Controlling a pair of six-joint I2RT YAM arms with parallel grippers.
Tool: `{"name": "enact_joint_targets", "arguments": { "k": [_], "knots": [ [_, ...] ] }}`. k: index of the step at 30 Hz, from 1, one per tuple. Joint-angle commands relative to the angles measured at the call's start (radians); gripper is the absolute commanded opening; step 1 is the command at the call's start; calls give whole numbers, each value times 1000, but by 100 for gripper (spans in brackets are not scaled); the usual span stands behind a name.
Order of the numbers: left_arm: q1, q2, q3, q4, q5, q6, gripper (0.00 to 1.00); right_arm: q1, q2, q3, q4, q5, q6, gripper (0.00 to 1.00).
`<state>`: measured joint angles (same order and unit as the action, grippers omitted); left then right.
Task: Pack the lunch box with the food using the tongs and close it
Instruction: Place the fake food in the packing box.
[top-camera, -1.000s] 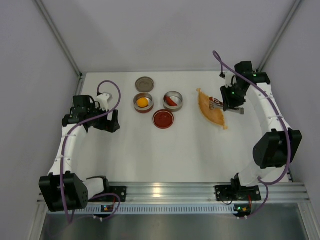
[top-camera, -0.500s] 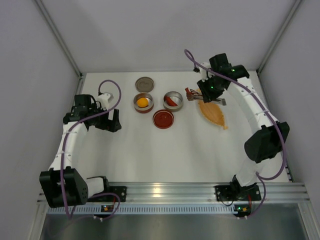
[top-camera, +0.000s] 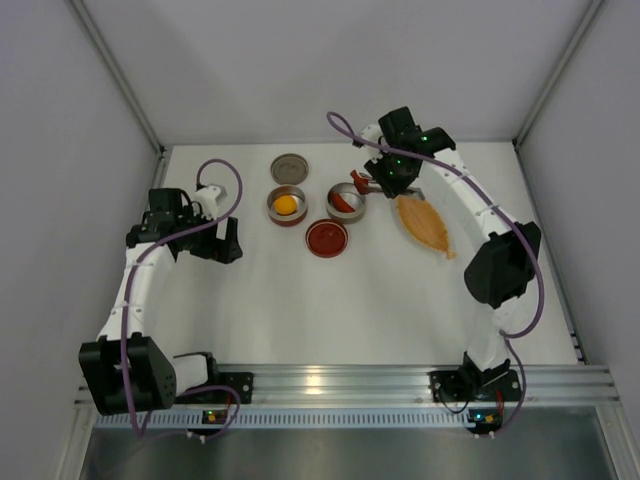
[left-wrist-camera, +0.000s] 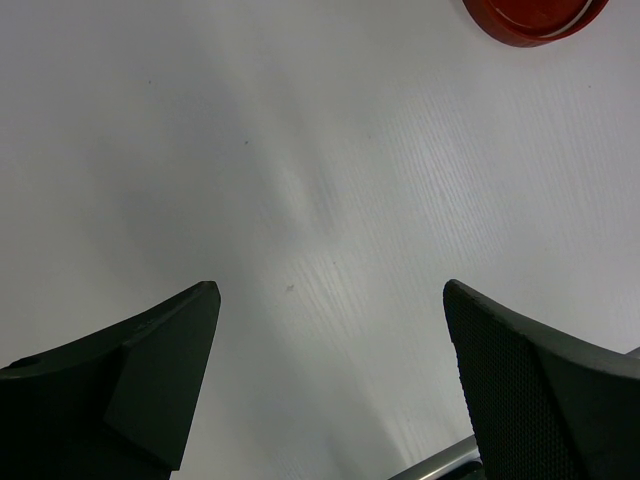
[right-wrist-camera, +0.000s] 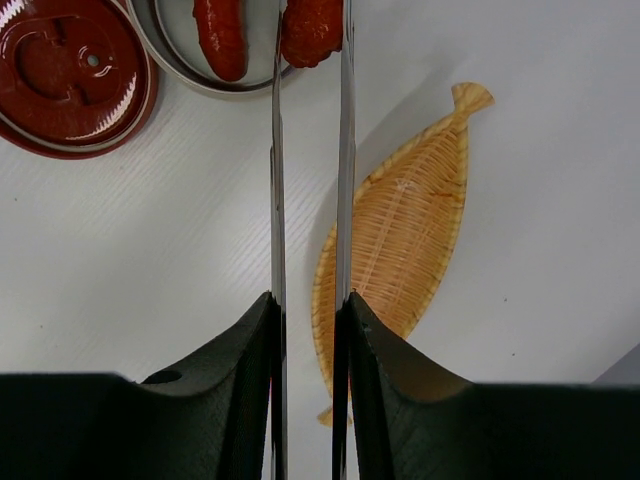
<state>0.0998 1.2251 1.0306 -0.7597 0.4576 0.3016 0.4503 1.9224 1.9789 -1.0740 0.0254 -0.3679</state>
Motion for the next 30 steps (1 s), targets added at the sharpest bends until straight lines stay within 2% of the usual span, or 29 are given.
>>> {"name": "enact_joint_targets", "arguments": {
  "k": [1,7,19,25,30],
  "knots": [
    [8,5,26,33,12,10,98,36,9,58,83,44,-25,15],
    [6,8,25,37,7,11,98,51,27,57,91,62,-39,15],
    [6,24,23,48,16,7,98,87,58,54,95,93,-58,22],
    [6,24,26,48,9,13,98,91,64,55,92,94,-59,32],
    [8,24,29,48,16,8,98,91,52,54,86,96,-54,46]
  ]
}}
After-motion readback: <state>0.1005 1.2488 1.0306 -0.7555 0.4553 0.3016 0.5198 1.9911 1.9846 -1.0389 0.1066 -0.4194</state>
